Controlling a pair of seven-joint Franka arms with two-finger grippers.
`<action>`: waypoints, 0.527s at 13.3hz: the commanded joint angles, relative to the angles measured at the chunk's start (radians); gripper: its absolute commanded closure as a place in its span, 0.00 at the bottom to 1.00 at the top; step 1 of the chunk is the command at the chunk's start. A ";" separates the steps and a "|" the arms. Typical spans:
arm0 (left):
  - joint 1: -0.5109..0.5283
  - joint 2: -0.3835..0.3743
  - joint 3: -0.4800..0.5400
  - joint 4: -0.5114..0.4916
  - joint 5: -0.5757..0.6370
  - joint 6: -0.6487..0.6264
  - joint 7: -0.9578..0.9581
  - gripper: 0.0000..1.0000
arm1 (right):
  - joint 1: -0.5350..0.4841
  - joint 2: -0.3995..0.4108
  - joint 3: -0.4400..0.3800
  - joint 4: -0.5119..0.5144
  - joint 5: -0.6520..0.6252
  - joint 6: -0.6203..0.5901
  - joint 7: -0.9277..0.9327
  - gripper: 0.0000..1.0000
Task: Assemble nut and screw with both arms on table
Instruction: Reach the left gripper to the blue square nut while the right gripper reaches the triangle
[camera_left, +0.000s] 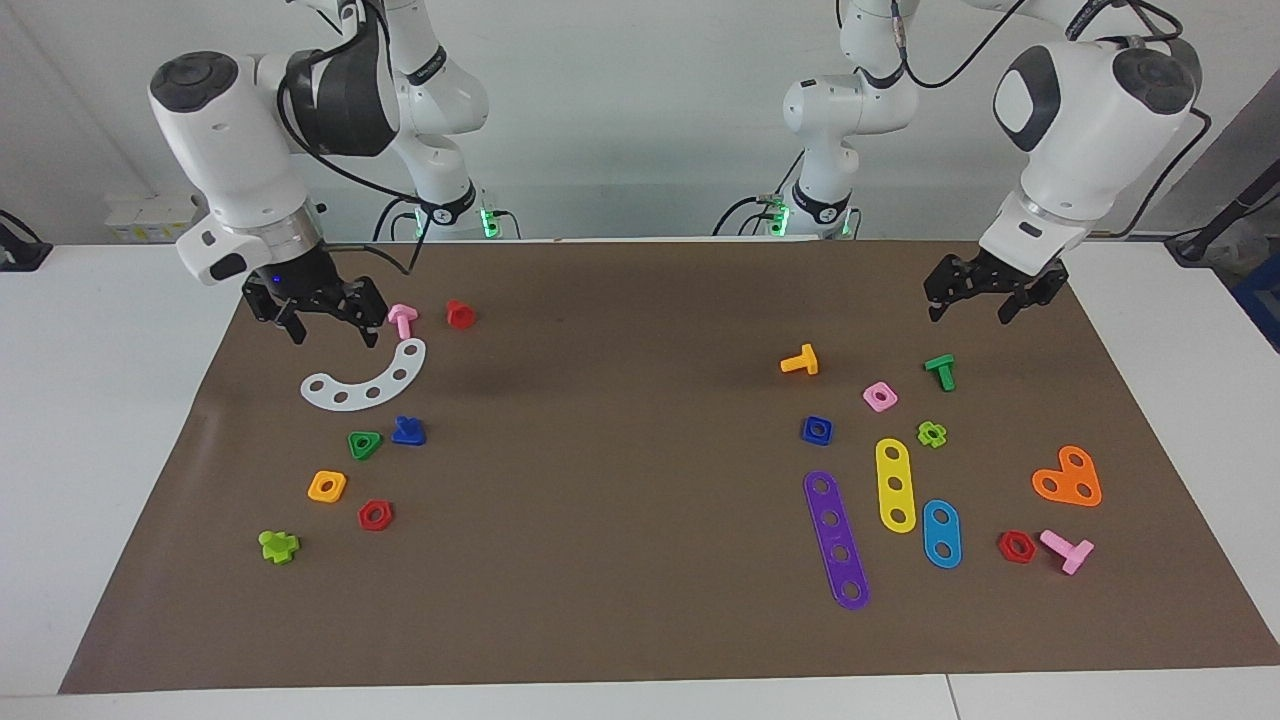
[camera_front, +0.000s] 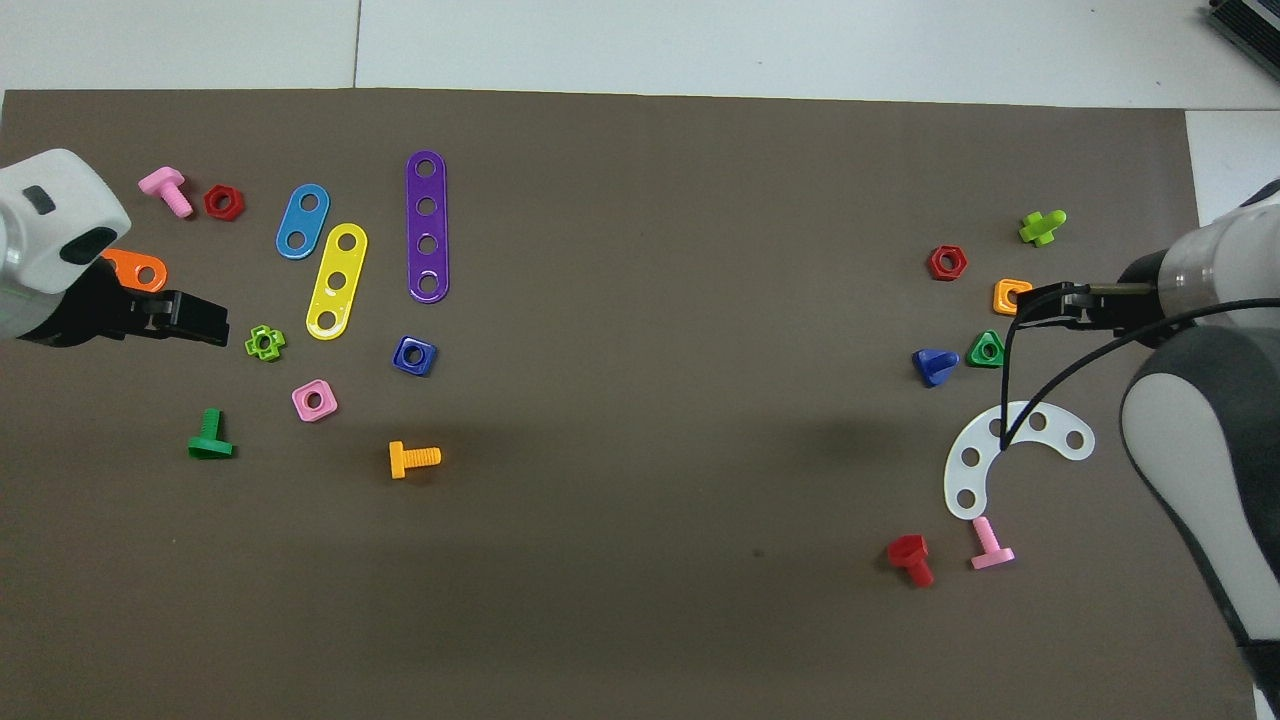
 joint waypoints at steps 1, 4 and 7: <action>-0.054 -0.013 0.008 -0.117 -0.014 0.120 -0.119 0.00 | -0.015 0.005 0.006 -0.121 0.029 0.145 -0.020 0.03; -0.134 0.039 0.008 -0.206 -0.017 0.315 -0.354 0.00 | -0.010 0.085 0.007 -0.144 0.029 0.236 -0.043 0.07; -0.159 0.082 0.007 -0.263 -0.025 0.475 -0.292 0.01 | -0.008 0.171 0.006 -0.193 0.029 0.385 -0.064 0.12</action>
